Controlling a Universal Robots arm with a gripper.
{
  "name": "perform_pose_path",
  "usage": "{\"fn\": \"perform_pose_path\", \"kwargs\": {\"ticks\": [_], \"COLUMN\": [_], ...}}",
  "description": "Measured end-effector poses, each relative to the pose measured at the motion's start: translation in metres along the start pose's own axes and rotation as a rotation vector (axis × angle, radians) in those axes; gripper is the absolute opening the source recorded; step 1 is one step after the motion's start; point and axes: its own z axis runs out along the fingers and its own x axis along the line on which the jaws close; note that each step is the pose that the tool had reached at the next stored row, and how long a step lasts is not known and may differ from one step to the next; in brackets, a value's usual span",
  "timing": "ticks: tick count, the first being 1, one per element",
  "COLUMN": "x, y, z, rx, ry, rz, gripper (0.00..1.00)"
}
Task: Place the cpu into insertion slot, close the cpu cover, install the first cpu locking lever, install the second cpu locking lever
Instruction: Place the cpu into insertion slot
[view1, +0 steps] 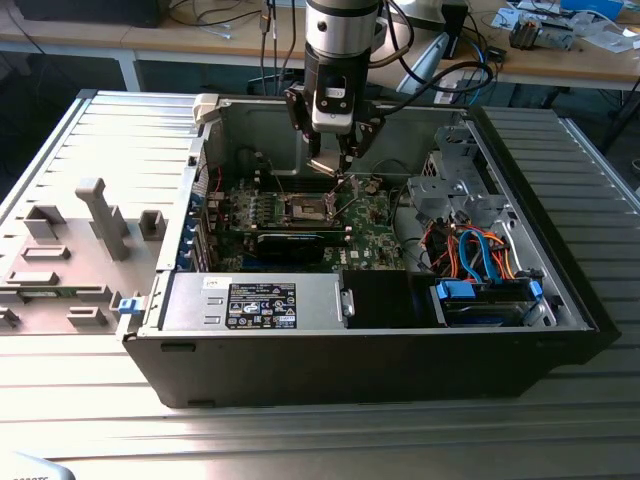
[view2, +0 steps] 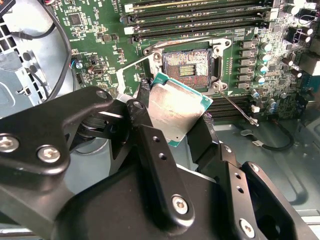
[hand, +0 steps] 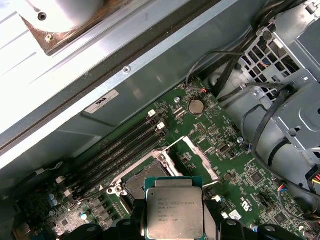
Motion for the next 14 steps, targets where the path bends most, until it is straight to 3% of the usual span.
{"fn": "perform_pose_path", "kwargs": {"ticks": [14], "x": [0.0], "y": [0.0], "z": [0.0], "rx": [-0.0001], "ry": [-0.0005], "rz": [0.007], "gripper": [0.55]}}
